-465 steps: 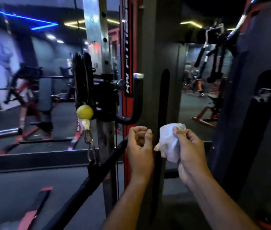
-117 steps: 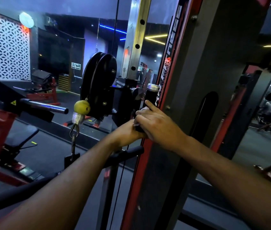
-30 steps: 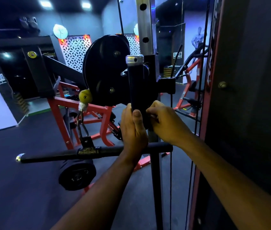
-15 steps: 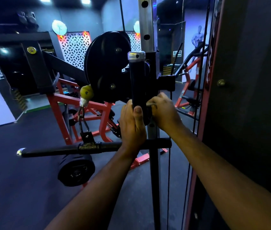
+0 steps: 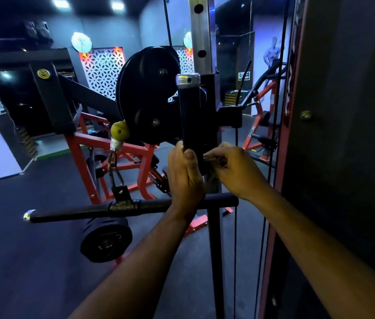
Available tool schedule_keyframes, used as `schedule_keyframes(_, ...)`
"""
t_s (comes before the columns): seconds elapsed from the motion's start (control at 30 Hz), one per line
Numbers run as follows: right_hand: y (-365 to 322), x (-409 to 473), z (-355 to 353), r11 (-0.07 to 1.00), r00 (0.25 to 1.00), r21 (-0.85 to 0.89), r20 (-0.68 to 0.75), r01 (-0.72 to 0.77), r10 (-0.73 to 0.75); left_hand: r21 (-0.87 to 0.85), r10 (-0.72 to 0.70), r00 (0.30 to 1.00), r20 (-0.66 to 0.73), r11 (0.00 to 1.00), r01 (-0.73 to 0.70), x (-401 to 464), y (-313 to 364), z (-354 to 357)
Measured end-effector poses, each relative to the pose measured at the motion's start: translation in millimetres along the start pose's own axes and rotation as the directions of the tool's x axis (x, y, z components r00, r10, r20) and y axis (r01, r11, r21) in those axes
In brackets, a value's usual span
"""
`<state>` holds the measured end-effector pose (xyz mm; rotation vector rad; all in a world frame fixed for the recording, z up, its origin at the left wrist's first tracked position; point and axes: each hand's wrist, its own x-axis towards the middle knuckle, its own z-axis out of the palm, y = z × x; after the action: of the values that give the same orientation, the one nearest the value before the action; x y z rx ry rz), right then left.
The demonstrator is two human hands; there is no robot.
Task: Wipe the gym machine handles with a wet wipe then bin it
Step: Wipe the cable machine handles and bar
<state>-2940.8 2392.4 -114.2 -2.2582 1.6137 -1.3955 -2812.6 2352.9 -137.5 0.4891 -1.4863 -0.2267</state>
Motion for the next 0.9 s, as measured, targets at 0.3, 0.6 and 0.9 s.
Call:
schedule_keyframes(0.3, 29.3, 39.5, 21.6, 0.914, 0.994, -0.401, -0.058, 0.066, -0.097, 0.021, -0.031, 0.998, 0.060, 0.999, 0.030, 0.2, 1.6, -3.5)
schedule_keyframes(0.6, -2.1, 14.6, 21.5, 0.982, 0.974, -0.088, -0.169, -0.169, 0.153, 0.070, -0.013, 0.996, 0.087, 0.998, 0.007, -3.7, -0.7, -7.7)
schedule_keyframes(0.9, -42.7, -8.4, -22.1, 0.899, 0.968, 0.366, 0.026, -0.241, 0.249, -0.030, -0.086, 0.978, 0.189, 0.995, 0.093, 53.4, 19.4, -51.7)
